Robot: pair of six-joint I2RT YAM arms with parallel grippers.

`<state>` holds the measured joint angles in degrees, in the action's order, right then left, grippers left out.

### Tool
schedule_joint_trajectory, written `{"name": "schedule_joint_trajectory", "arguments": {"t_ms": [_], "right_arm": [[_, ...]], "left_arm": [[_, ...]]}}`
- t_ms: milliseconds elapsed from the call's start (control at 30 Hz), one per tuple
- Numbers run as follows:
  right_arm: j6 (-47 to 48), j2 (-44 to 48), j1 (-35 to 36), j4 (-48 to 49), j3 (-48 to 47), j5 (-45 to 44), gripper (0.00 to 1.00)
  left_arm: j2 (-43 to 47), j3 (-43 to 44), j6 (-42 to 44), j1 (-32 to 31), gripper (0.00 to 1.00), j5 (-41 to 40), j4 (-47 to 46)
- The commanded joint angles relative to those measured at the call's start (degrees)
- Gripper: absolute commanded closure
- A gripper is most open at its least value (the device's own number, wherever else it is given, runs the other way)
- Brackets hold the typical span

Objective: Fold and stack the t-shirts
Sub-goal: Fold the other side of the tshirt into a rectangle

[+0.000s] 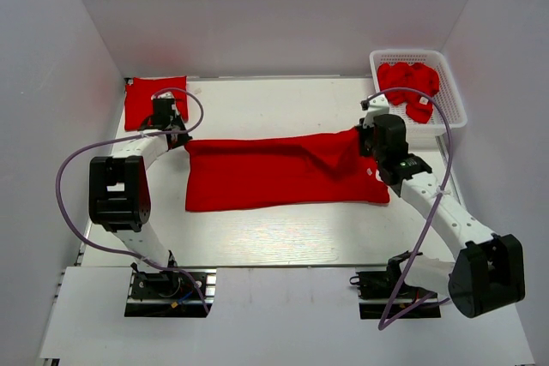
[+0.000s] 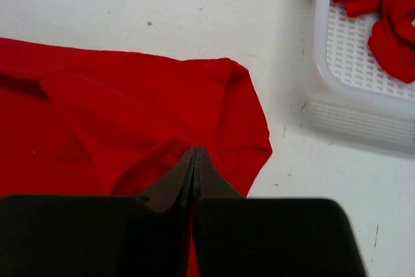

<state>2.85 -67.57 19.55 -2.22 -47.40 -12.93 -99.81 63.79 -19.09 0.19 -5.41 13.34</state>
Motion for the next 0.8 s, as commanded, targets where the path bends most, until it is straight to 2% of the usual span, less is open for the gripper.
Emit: {"name": "schedule_joint_trajectory", "arguments": {"t_ms": [0, 400, 467, 500, 533, 567, 600, 633, 700, 767], "right_arm": [[-2.4, 2.4, -0.2, -4.1, 0.5, -0.3, 1.0], [-8.5, 3.7, -0.1, -13.1, 4.9, 0.7, 1.0], [-10.6, 3.7, -0.1, -15.6, 7.0, 1.7, 0.98], [-12.5, 3.3, 0.0, -17.5, 7.6, 1.7, 0.93], [-13.7, 3.1, -0.1, -20.0, 8.3, 1.4, 0.93], [-17.6, 3.1, -0.3, -21.6, 8.1, -0.6, 0.88], [-19.1, 3.1, -0.3, -23.0, 7.8, -0.9, 0.7], [-20.2, 3.7, 0.0, -25.1, 6.5, -1.6, 0.1], [-21.3, 4.7, -0.3, -25.4, 5.8, -2.4, 0.1], [-19.7, 5.7, -0.3, -22.8, 3.9, -1.4, 0.1]], "left_arm": [[3.4, 3.1, 1.3, -0.1, 1.0, -1.2, -0.1], [3.4, 0.2, -0.3, -0.1, 1.0, -2.0, 3.0], [3.9, -1.2, -1.8, -0.1, 0.88, -4.4, 5.1], [4.7, -1.9, -4.1, -0.1, 0.77, -5.7, 7.4], [5.3, -1.9, -4.7, -0.1, 0.67, -6.4, 8.7], [6.7, -1.9, -7.2, -0.1, 0.49, -9.8, 10.5], [7.4, -1.0, -8.9, -0.1, 0.22, -12.2, 12.5], [8.0, -0.1, -10.5, -0.1, 0.0, -16.3, 16.8], [8.8, 4.0, -13.0, -0.1, 0.0, -18.8, 20.0], [9.5, 6.3, -13.0, -0.1, 0.0, -17.5, 21.3]]}}
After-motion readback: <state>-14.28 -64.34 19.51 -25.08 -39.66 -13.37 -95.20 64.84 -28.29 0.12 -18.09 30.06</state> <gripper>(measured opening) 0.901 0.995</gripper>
